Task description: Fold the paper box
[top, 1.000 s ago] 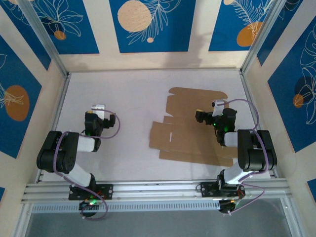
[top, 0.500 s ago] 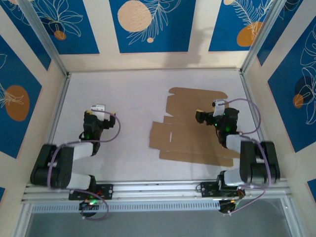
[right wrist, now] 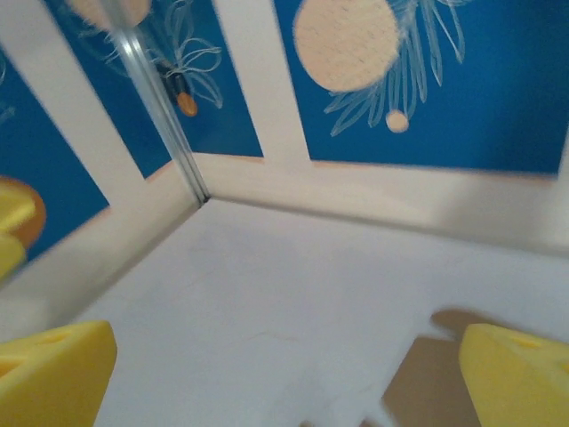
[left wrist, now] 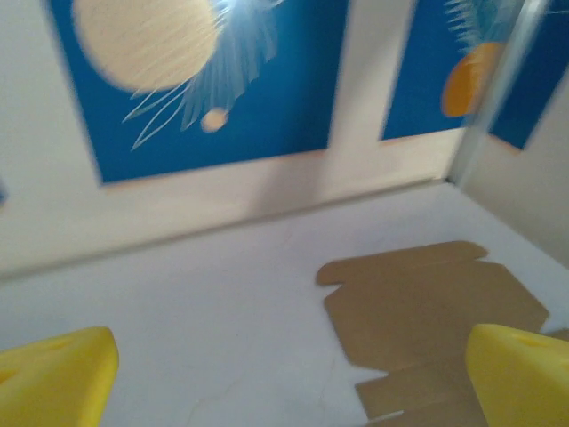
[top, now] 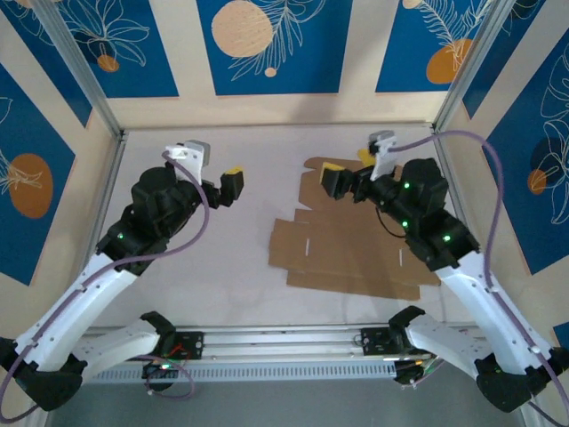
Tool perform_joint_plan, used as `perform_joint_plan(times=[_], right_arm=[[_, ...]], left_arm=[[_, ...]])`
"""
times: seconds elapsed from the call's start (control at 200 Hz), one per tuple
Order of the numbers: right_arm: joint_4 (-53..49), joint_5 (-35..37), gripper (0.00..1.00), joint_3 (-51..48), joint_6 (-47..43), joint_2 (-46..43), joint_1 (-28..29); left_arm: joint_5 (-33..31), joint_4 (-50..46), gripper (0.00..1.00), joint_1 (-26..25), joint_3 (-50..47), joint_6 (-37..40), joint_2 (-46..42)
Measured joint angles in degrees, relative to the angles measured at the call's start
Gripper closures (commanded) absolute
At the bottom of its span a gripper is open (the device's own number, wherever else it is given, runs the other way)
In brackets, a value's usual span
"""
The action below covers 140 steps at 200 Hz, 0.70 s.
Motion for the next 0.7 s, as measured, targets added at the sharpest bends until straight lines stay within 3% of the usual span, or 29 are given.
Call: perform_joint_plan(times=[0.095,0.16,0.2,0.325,0.41,0.62,0.65,0.7], right_arm=[[-6.6,-7.1,0.01,0.8,6.8,-1.7,-7.8],[-12.7,-8.7,0.01,0.6,10.5,-2.8,-11.1],[-15.5,-8.7,0.00,0.1,12.2,-3.5,-10.5],[-24.2,-7.9,0.15,-3.8,17.0,-6.1,-6.8],[-29.7,-7.0,0.15,-7.4,21.4,-6.0,-4.6],[-32.9,-5.1,0.07,-18.0,29.7,0.5,-0.1],[-32.5,-5.0,0.08,-19.2,29.9,1.9,0.1],[-30.6,-5.5,0.18,-21.2,29.1,3.2,0.3]], left_arm=[[0.7,-5.4,0.00,2.5,-3.1,-5.7,-0.3],[4.7,-8.6,0.00,3.6,-5.7,-10.7,1.2],[7.5,-9.8,0.00,3.8,-6.4,-13.1,2.6],[18.5,-7.4,0.00,3.8,-11.2,-21.1,6.9],[23.9,-4.5,0.00,3.7,-15.9,-25.7,8.9],[31.1,1.3,0.00,3.6,-22.0,-30.7,12.4],[32.0,2.9,0.00,3.6,-22.4,-31.1,13.1],[33.2,5.9,0.01,3.6,-22.9,-31.8,14.6]])
